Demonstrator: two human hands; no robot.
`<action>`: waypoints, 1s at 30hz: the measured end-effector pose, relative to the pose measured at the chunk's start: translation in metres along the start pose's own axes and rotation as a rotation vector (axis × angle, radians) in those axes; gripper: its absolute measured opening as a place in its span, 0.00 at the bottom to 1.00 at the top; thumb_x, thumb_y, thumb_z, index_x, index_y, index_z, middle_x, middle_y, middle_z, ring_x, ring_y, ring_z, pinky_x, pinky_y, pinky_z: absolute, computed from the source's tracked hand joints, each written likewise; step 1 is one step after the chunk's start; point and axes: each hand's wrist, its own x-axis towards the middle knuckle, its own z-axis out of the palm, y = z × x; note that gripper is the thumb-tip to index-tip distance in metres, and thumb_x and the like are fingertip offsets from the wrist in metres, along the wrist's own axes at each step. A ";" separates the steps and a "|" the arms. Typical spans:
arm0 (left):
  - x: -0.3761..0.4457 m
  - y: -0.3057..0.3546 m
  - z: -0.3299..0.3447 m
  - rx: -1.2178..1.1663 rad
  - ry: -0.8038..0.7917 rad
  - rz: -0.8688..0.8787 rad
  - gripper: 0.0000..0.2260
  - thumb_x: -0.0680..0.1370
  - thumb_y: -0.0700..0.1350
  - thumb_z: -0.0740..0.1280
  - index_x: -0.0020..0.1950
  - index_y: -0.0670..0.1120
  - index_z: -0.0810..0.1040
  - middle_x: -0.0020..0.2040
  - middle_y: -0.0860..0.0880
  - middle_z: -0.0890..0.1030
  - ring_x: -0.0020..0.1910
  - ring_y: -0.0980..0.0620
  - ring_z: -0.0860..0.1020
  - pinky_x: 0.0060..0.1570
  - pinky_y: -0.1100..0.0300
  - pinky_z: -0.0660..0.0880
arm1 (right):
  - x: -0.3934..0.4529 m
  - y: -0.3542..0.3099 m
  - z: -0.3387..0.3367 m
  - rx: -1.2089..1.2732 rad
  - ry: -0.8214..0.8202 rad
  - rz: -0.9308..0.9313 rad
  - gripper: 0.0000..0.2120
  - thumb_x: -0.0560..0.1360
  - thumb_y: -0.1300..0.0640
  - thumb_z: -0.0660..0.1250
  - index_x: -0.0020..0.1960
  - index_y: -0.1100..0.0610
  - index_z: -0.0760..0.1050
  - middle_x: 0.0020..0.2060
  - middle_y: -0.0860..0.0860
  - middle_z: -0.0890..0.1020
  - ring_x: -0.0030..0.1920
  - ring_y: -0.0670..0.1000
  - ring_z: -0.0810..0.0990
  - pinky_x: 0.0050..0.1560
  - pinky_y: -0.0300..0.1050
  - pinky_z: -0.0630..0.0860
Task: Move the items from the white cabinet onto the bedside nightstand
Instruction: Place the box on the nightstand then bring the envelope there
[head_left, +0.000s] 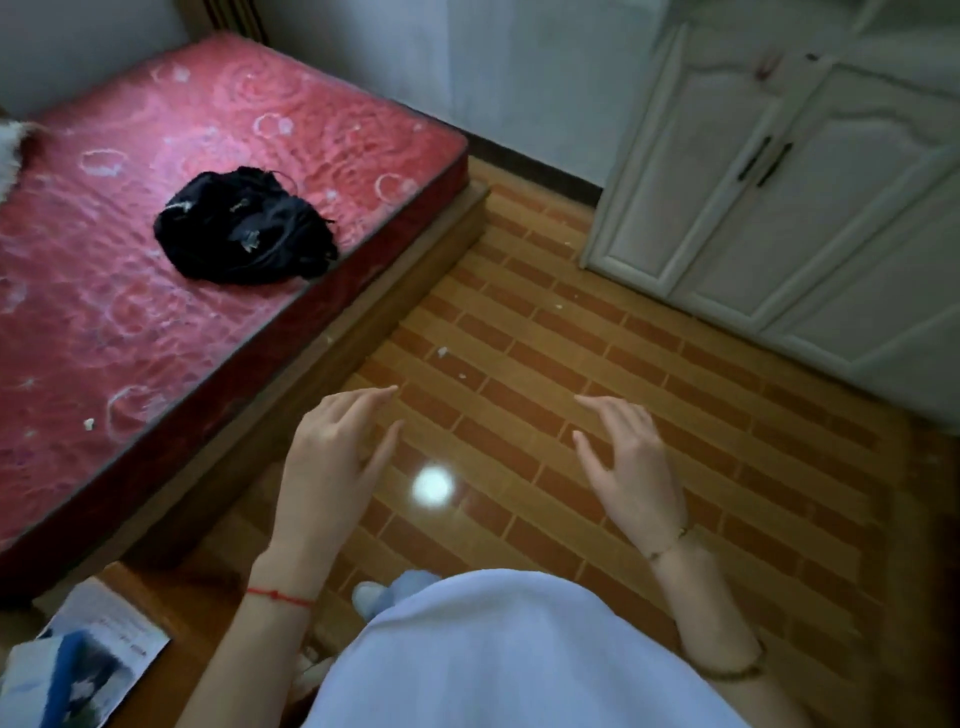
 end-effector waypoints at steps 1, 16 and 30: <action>0.005 0.020 0.013 -0.008 -0.024 0.032 0.16 0.77 0.47 0.70 0.64 0.47 0.79 0.58 0.50 0.81 0.59 0.51 0.78 0.61 0.49 0.75 | -0.009 0.018 -0.015 -0.015 0.015 0.039 0.17 0.77 0.57 0.66 0.66 0.54 0.73 0.59 0.47 0.77 0.60 0.38 0.68 0.57 0.20 0.60; 0.055 0.283 0.192 -0.096 -0.278 0.487 0.15 0.77 0.46 0.70 0.64 0.47 0.79 0.55 0.51 0.82 0.56 0.52 0.79 0.56 0.59 0.73 | -0.128 0.240 -0.167 -0.100 0.358 0.470 0.17 0.77 0.58 0.66 0.65 0.56 0.74 0.59 0.50 0.78 0.62 0.49 0.74 0.62 0.38 0.68; 0.168 0.468 0.354 -0.135 -0.435 0.736 0.14 0.76 0.44 0.72 0.61 0.46 0.80 0.54 0.48 0.83 0.51 0.48 0.81 0.51 0.52 0.78 | -0.100 0.418 -0.244 -0.056 0.457 0.770 0.17 0.77 0.56 0.66 0.65 0.54 0.74 0.60 0.48 0.77 0.61 0.46 0.74 0.56 0.29 0.65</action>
